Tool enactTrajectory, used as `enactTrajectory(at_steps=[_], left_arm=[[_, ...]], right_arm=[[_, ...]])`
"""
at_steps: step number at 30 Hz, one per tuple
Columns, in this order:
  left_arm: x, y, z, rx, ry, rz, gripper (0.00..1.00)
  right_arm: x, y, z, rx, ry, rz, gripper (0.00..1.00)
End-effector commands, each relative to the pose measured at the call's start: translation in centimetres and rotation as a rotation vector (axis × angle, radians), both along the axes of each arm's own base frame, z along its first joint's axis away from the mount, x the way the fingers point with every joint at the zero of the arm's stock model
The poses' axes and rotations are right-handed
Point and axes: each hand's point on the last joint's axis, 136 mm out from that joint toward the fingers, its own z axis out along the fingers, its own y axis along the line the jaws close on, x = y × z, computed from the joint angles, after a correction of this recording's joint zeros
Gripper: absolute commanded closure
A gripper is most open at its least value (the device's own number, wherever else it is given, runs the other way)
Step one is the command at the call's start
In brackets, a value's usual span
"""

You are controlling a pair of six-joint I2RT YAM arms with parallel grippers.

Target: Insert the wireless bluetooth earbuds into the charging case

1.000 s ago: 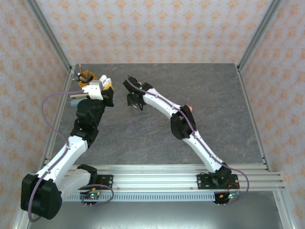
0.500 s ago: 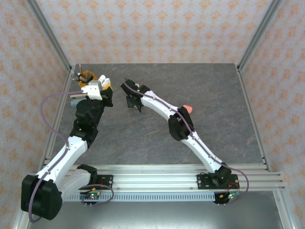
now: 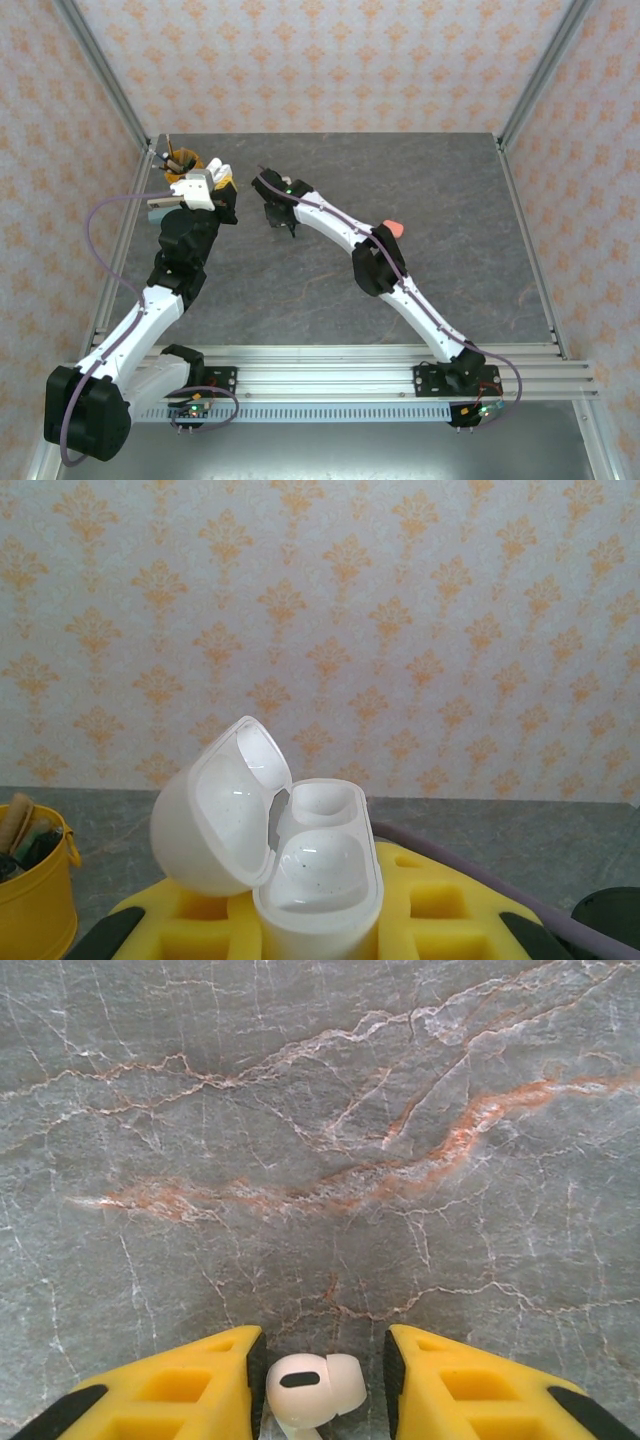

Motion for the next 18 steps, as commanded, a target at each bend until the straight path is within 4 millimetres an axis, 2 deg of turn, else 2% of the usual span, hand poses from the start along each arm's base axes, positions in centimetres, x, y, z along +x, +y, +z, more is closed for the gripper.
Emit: enactTrajectory(at_steps=[1,8,18], left_arm=[[0.0,0.1,0.9,-0.015,-0.038,-0.005,1.0],[0.1,0.1,0.9,-0.018,-0.035,-0.005,1.0],[0.0,0.0,1.1,-0.015,-0.024,-0.01,1.0]], right_arm=[[-1.6,0.0,-0.7,-0.037,0.036,0.023,0.65],[-1.8,-0.1,0.2,-0.023,0.037,0.013,0.72],[-2.3,-1.2,2.4,-0.016,0.019,-0.026,0.75]])
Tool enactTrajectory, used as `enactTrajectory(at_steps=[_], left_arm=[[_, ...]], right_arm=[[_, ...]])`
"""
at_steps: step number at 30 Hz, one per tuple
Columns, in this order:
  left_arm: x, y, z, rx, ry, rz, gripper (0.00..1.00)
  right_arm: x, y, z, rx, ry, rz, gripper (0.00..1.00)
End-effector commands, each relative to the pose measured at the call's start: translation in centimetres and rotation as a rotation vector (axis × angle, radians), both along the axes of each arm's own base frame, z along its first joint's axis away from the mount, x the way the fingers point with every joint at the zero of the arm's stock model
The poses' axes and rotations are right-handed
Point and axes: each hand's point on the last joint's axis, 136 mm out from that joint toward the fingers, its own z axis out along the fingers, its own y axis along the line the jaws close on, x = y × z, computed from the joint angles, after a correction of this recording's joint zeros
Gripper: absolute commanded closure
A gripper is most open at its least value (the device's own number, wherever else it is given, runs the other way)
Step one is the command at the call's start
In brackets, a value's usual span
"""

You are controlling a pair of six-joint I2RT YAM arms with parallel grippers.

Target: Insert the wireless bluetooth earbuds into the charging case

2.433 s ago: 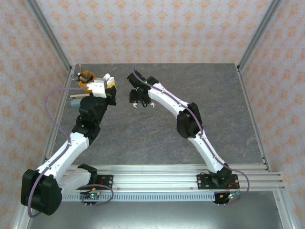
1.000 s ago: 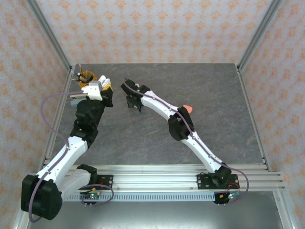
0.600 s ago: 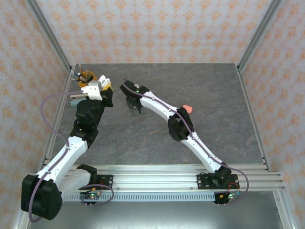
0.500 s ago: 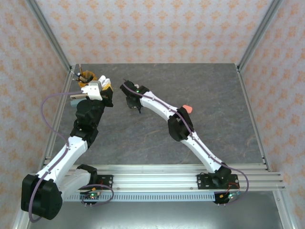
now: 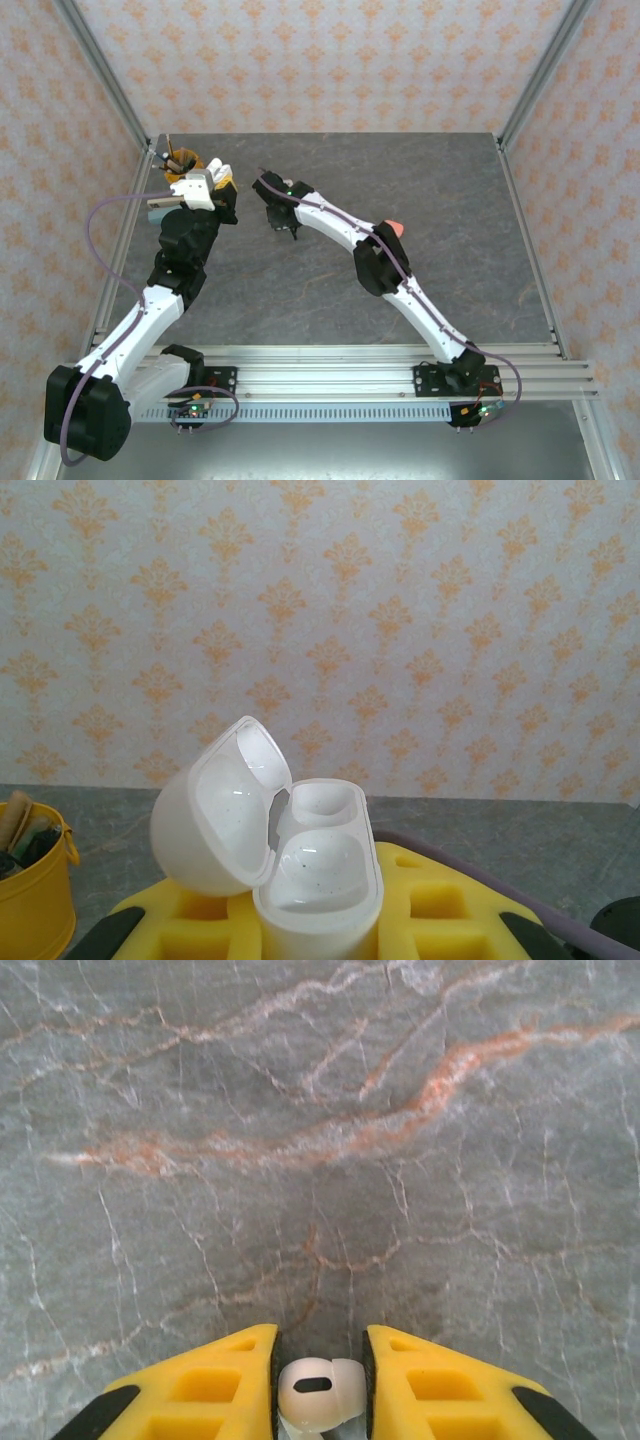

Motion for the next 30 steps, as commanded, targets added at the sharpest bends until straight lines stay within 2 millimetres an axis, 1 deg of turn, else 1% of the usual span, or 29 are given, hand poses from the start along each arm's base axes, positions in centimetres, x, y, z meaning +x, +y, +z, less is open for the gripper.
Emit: enactTrajectory(at_steps=[1,7,14,21,26,30], left_arm=[[0.0,0.0,1.2,-0.011,-0.025,-0.012,1.0],[-0.4,-0.1,0.8,-0.006,-0.006,-0.021,1.0],[-0.9,-0.7,-0.1,-0.003,0.02,-0.059,1.0],[-1.5,-1.4,-1.2,-0.02,0.046,-0.107,1.0],[-1.9,-3.1,-2.2,-0.027,0.065,-0.206,1.0],[-2.1,-4.7,-3.3,-0.028,0.08,-0.298,1.0]], right_arm=[[-1.2,-0.5,2.4,0.001,-0.004,-0.017,0.75],[-2.1,-2.0,3.7,0.001,-0.018,-0.041,0.77],[-3.6,-4.1,5.1,0.008,-0.035,-0.068,0.78],[-5.4,-6.5,5.4,0.012,-0.044,-0.098,0.78],[-6.3,-8.4,6.3,0.005,-0.069,-0.116,0.79],[-6.7,-9.9,7.8,0.023,-0.098,-0.137,0.79]])
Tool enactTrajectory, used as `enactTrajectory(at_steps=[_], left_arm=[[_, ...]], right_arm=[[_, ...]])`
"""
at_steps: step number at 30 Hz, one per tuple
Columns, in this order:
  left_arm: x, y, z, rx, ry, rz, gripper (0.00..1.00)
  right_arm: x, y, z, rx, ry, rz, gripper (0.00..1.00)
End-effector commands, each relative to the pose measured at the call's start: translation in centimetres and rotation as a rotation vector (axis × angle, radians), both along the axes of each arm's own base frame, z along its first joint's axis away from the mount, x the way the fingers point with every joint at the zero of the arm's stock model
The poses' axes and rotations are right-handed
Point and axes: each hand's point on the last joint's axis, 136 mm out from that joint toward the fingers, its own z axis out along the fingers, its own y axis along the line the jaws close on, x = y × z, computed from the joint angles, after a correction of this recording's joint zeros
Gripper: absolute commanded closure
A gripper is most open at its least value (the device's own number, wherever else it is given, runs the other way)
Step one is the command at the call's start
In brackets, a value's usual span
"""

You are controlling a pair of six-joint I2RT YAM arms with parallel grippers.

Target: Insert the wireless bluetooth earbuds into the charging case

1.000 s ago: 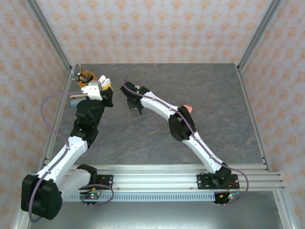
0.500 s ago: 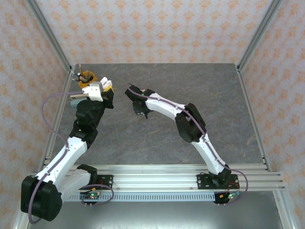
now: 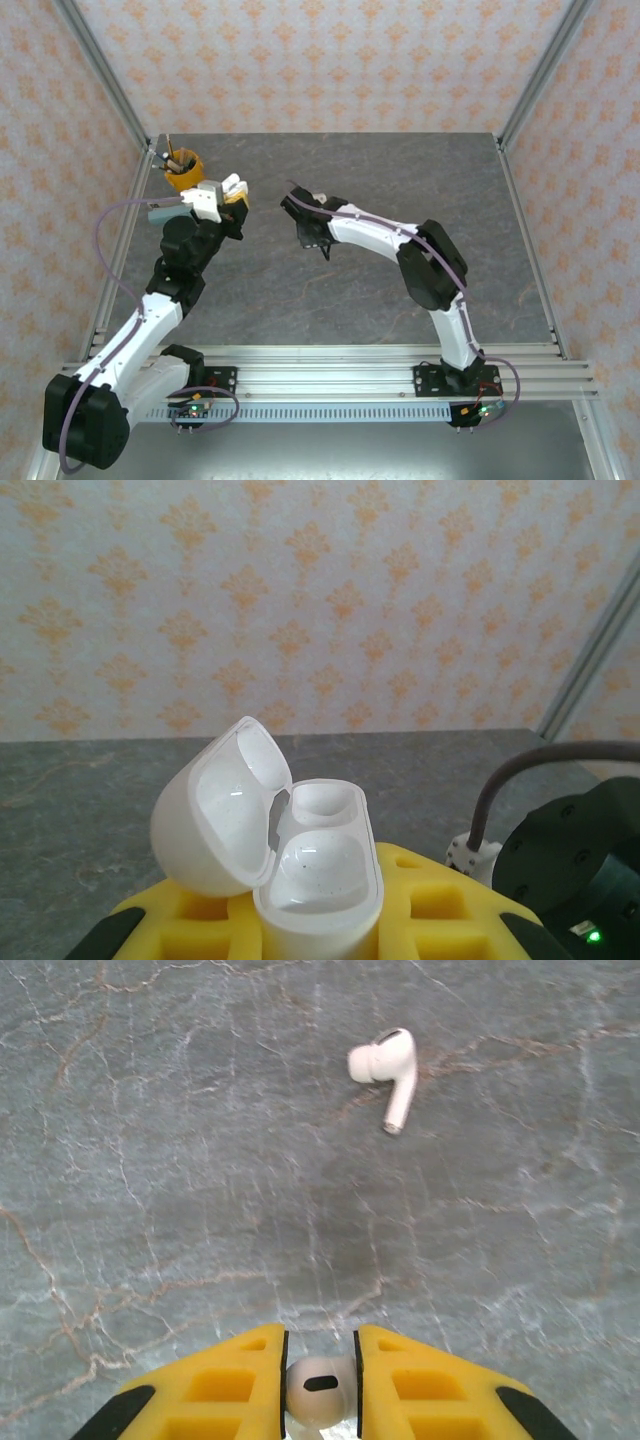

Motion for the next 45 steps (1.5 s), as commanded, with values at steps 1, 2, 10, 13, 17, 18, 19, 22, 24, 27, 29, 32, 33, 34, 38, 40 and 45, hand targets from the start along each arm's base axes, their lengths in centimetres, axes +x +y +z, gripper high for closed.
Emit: enactTrajectory(at_steps=[1,2,10,13,17,18,19,22,24,27,29,32,33,34,38,40,45], left_arm=[[-0.4,-1.8,-0.6,-0.021,-0.005,-0.106,1.0],[-0.4,-2.1,-0.9,-0.021,-0.003,-0.12,1.0],[-0.7,-6.1,-3.7,0.026,0.034,-0.249,1.0],[-0.7,-7.8,-4.8,0.042,0.056,-0.302,1.0],[-0.4,-9.5,-5.9,0.049,0.073,-0.342,1.0],[-0.3,-9.8,-6.1,0.049,0.076,-0.35,1.0],[-0.1,-10.2,-6.3,0.05,0.078,-0.36,1.0],[0.2,-11.4,-6.6,0.055,0.08,-0.393,1.0],[0.4,-12.4,-6.6,0.06,0.076,-0.42,1.0],[0.7,-14.1,-6.5,0.06,0.07,-0.466,1.0],[1.0,-15.0,-6.3,0.051,0.061,-0.483,1.0],[1.4,-16.5,-5.5,0.045,0.034,-0.51,1.0],[1.4,-17.1,-5.0,0.044,0.02,-0.519,1.0],[1.5,-17.5,-4.6,0.044,0.007,-0.528,1.0],[1.5,-19.7,-2.1,0.052,-0.056,-0.567,1.0],[1.5,-20.8,-1.0,0.052,-0.083,-0.585,1.0],[2.0,-22.7,2.1,0.054,-0.164,-0.578,1.0]], right_arm=[[0.9,-1.3,4.2,0.053,-0.108,-0.05,0.79],[0.9,-1.6,4.5,0.059,-0.113,-0.056,0.79],[1.1,-4.2,8.1,0.125,-0.174,-0.095,0.79],[1.2,-5.0,9.1,0.143,-0.19,-0.11,0.79],[1.2,-5.9,10.7,0.173,-0.22,-0.127,0.79],[1.1,-6.2,11.2,0.181,-0.227,-0.13,0.79],[1.0,-6.3,11.7,0.191,-0.237,-0.13,0.79],[0.9,-6.8,13.7,0.216,-0.273,-0.134,0.79],[0.8,-7.1,15.1,0.234,-0.299,-0.133,0.79],[0.6,-7.4,17.3,0.262,-0.341,-0.131,0.79],[0.6,-7.5,18.8,0.282,-0.371,-0.131,0.79],[0.6,-8.0,21.3,0.313,-0.432,-0.134,0.79],[0.5,-8.1,22.2,0.326,-0.456,-0.132,0.79],[0.5,-8.3,23.0,0.337,-0.479,-0.132,0.79],[0.2,-9.0,26.8,0.392,-0.586,-0.133,0.79],[0.1,-9.4,28.4,0.415,-0.632,-0.137,0.79],[-0.5,-10.4,31.9,0.479,-0.742,-0.154,0.79]])
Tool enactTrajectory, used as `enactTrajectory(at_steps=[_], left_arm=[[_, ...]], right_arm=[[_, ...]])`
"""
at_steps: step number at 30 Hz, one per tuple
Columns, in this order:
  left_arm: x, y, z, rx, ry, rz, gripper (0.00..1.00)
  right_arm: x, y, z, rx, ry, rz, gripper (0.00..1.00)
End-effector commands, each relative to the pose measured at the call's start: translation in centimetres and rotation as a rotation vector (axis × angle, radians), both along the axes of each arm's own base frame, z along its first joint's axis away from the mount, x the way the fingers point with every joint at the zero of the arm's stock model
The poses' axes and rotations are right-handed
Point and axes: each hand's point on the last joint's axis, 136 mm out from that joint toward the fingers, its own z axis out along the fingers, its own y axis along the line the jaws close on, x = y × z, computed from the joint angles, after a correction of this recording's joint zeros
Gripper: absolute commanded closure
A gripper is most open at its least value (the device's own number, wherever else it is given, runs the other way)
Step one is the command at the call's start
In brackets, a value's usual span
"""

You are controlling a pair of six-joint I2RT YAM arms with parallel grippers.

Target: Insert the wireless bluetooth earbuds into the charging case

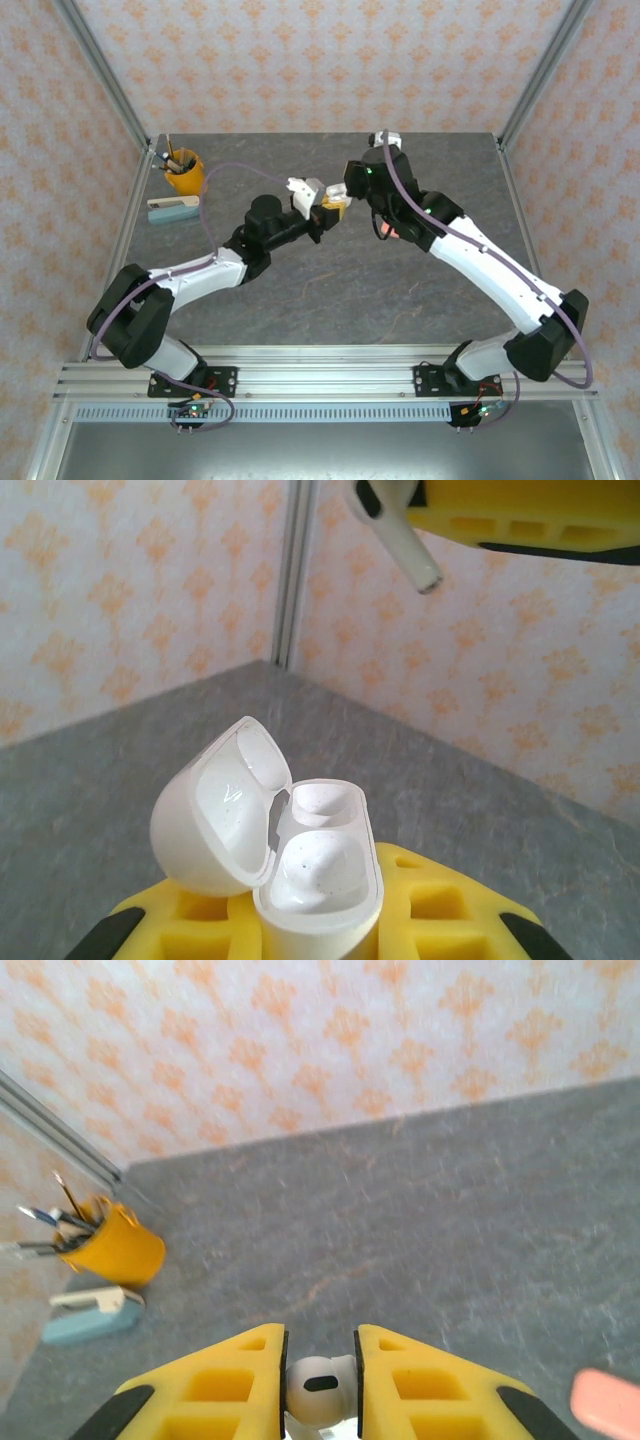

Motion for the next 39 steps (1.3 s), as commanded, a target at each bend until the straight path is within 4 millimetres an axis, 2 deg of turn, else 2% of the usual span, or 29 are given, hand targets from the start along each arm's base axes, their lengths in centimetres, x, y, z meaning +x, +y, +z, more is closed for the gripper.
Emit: enactTrajectory(at_steps=[1,6,13,23,29,39], left_arm=[[0.7,-1.1,3.8,-0.038,-0.125,0.021,1.0],[1.9,-1.7,6.8,-0.082,-0.187,0.087,1.0],[3.1,-2.4,9.4,-0.105,-0.246,0.182,1.0],[4.1,-3.3,10.6,-0.134,-0.261,0.227,1.0],[4.1,-3.9,10.8,-0.135,-0.261,0.216,1.0],[3.8,-3.7,11.4,-0.144,-0.267,0.215,1.0]], right_arm=[[0.0,-1.6,4.4,0.066,-0.144,-0.051,0.79],[-0.5,-2.5,6.5,0.131,-0.235,-0.075,0.78],[-0.6,-2.9,7.4,0.204,-0.31,-0.097,0.78],[-0.7,-3.1,7.7,0.243,-0.349,-0.106,0.78],[-0.4,-3.1,7.6,0.271,-0.33,-0.096,0.78],[0.5,-3.6,6.9,0.384,-0.271,-0.068,0.78]])
